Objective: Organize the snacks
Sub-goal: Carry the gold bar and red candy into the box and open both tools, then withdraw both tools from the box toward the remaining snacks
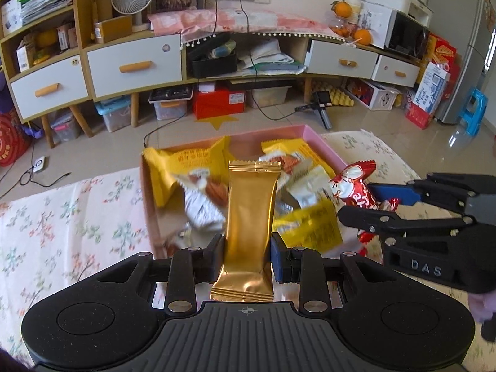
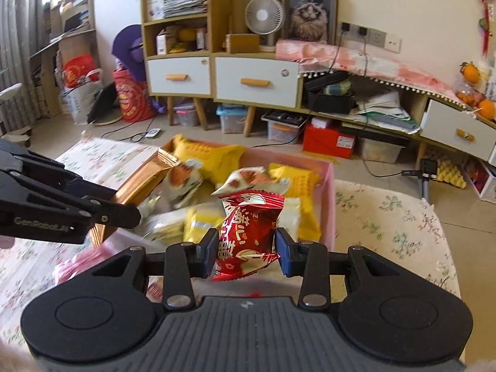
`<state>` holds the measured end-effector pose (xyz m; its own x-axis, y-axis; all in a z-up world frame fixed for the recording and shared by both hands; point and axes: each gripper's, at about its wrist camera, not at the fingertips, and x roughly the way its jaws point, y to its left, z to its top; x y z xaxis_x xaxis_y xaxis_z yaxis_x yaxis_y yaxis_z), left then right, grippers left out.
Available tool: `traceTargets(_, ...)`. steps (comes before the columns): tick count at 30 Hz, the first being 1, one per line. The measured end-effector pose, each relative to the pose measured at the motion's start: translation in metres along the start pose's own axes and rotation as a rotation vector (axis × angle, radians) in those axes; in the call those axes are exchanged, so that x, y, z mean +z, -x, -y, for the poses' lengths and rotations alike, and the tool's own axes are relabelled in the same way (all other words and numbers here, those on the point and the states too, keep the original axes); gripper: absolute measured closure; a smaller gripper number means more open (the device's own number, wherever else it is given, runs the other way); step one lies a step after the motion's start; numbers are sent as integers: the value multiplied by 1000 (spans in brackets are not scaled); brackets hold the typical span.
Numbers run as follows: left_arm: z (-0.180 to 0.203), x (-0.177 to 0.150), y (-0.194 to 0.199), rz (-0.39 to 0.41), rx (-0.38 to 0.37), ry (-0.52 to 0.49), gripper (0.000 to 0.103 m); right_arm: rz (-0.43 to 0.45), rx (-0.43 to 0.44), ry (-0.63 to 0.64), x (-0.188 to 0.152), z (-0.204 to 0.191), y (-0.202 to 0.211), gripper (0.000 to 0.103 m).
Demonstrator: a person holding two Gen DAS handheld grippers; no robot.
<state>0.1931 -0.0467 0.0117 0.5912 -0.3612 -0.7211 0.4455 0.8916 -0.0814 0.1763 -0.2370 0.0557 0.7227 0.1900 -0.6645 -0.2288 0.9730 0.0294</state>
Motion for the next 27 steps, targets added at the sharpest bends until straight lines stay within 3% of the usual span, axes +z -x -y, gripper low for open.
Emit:
traceTargets(11, -10, 15, -29, 9, 36, 52, 74, 0, 23, -21, 9, -4, -23, 67)
traceTargets(17, -8, 17, -31, 43, 15, 19, 72, 5, 23, -31, 10, -2, -26, 66)
traceTargets(22, -10, 15, -30, 47, 10, 32, 68, 16, 12, -49, 11, 4, -21, 45)
traceTargets(25, -9, 12, -26, 55, 16, 36, 54, 13, 0, -47, 12, 6, -17, 41)
traceTargets(27, -9, 11, -22, 59, 16, 41, 53, 15, -2, -44, 12, 6, -14, 38)
